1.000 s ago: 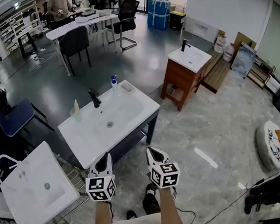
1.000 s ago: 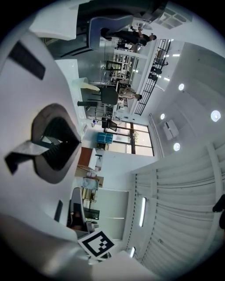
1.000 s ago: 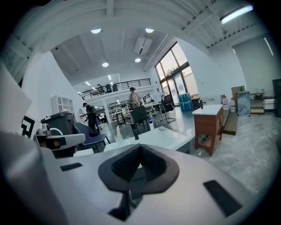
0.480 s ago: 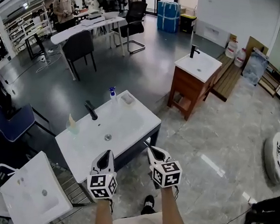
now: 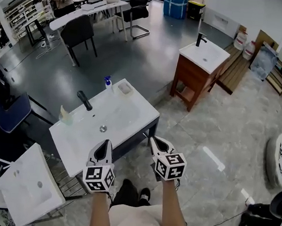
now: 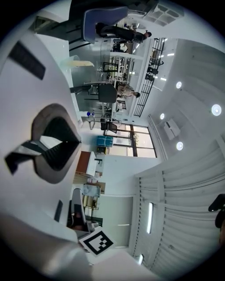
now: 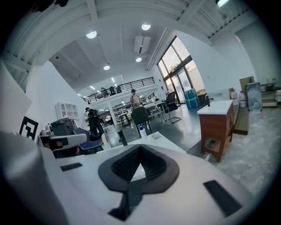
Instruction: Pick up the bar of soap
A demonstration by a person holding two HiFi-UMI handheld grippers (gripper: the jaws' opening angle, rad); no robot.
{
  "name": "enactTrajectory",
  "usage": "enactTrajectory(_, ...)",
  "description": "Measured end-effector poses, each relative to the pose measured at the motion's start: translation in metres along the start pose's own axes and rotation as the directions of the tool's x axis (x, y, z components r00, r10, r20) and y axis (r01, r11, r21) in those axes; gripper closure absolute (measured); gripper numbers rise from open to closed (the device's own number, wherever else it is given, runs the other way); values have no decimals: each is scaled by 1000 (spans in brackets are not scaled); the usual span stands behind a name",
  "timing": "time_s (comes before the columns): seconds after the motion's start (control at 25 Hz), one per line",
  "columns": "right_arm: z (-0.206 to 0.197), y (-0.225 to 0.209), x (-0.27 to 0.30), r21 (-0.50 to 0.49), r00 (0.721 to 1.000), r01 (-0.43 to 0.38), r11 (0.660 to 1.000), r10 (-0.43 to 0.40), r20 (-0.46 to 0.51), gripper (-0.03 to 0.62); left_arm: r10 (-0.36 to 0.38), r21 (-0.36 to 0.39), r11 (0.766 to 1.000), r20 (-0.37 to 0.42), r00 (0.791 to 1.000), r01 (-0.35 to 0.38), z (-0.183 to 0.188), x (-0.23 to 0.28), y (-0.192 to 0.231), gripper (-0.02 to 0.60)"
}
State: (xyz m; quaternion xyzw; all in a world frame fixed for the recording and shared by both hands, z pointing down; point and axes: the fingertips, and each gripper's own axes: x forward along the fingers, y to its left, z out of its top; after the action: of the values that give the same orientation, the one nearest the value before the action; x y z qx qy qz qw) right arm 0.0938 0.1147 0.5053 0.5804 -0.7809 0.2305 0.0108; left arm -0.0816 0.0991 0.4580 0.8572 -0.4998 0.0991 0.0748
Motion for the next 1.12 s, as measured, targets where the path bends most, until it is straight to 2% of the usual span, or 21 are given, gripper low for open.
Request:
enactTrajectory(0.12,-1,-7,6,9,1000,-14,1000,14,-8,589,2,28,1000,-15,1000,-2,-1,12,-2,575)
enactTrajectory(0.32,-3,-13,21,12,999,-38,999,38,-34,589,-14,31,999,-21,1000,14,3,37,-1,575)
enactTrajectory(0.64,15,-40,58,14,999,-38,999,38,-39,589,-37,-8,999,4,999,37,18,92,11,575)
enactTrajectory(0.8,28,-50,85,-2,998,-31,1000,30,-55,589,5,29,1000,16,1000,-5,35,124,32,575)
enactTrajectory(1.12,67,-70,134,-32,998,-3,999,0,-68,589,-24,-22,999,29,999,24,62,178,58,575)
